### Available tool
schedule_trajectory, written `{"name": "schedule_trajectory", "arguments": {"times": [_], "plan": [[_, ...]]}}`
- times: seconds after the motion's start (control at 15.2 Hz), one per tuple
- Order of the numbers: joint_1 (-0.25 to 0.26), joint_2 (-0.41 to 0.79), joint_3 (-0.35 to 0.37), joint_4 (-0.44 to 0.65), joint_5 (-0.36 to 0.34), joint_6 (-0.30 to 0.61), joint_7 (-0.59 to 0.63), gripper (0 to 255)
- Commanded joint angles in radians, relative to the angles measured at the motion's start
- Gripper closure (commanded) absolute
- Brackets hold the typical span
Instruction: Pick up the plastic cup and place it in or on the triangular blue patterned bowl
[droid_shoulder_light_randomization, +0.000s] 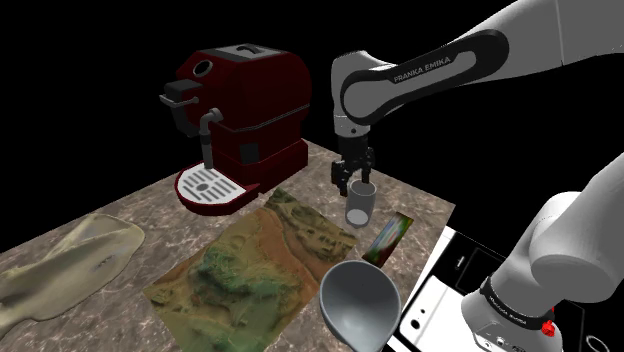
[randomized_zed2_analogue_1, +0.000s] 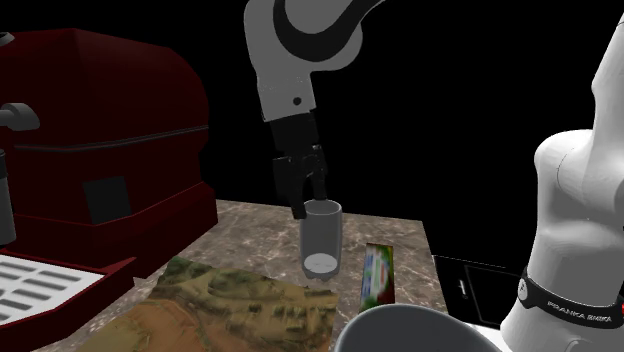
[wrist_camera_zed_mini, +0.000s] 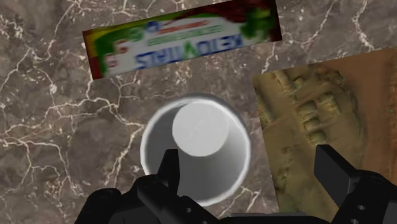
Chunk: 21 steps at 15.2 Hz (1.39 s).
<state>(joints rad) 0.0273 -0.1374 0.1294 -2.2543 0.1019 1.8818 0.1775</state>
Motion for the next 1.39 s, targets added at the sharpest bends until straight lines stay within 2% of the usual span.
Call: {"name": "schedule_trajectory", "arguments": {"times": [0.0, 0.33, 0.79, 0.86, 1.32], "plan": [[0.001, 0.015, 0.002, -0.013, 0.001, 0.028, 0.000, 0], [0.004, 0.027, 0.005, -0.064, 0.004, 0.092, 0.000, 0], [0.004, 0.027, 0.005, -0.064, 0.004, 0.092, 0.000, 0], [0.004, 0.027, 0.005, -0.064, 0.004, 0.092, 0.000, 255], [0.004, 0.027, 0.005, -0.064, 0.004, 0.092, 0.000, 255]]}}
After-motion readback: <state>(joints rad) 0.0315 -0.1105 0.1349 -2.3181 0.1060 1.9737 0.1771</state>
